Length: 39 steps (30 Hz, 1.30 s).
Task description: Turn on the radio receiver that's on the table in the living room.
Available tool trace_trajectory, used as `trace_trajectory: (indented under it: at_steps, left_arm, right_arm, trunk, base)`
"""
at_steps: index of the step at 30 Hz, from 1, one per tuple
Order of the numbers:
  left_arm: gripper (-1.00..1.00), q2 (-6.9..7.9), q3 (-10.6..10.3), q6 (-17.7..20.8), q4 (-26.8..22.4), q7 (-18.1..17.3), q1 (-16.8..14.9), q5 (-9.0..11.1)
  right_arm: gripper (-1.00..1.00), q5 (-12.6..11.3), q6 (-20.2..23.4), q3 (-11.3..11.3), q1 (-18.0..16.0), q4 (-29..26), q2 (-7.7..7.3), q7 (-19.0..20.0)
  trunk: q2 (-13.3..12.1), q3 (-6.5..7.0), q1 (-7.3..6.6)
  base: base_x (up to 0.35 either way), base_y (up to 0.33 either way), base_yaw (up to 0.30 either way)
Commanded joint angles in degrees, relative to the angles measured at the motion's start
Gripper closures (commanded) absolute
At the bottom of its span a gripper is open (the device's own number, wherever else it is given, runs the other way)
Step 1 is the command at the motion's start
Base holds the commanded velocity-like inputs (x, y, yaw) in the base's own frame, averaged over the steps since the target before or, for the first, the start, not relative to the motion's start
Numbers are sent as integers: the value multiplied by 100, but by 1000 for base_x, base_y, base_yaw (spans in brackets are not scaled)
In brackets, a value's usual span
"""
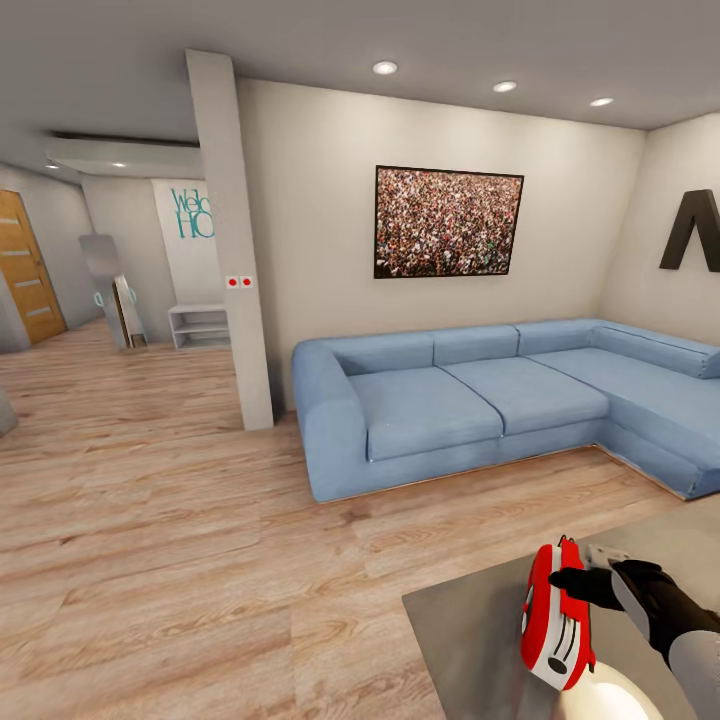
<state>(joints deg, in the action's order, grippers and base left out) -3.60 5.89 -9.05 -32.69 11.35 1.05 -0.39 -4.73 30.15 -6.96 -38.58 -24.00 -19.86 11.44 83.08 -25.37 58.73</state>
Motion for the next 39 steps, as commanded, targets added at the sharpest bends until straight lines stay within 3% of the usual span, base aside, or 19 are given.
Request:
trace_trajectory:
  at_steps: [1, 8, 15, 23, 39]
  left_arm:
    - [-100, 0, 0, 0, 0, 0, 0, -1]
    - [-100, 0, 0, 0, 0, -1, 0, -3]
    - [-100, 5, -3, 7, -25, -21, 0, 35]
    - [-100, 0, -8, -24, -76, -38, 0, 56]
    - [-100, 0, -9, -52, -79, -27, 0, 57]
  right_arm:
    - [-100, 1, 0, 0, 0, 0, 9, 2]
    - [-100, 5, -13, -5, 0, 63, 43, 5]
    - [-100, -11, -390, -7, 0, 226, 44, -7]
    - [-100, 4, -453, -20, 0, 271, 42, -46]
    - [-100, 7, -466, -12, 0, 273, 43, -29]
  trunk:
    - [0, 0, 0]
    - [0, 0, 0]
    - [0, 0, 0]
    - [0, 0, 0]
    - [642, -287, 351]
  base:
    - [0, 0, 0]
    - [0, 0, 0]
    - [0, 0, 0]
    - [0, 0, 0]
    - [0, 0, 0]
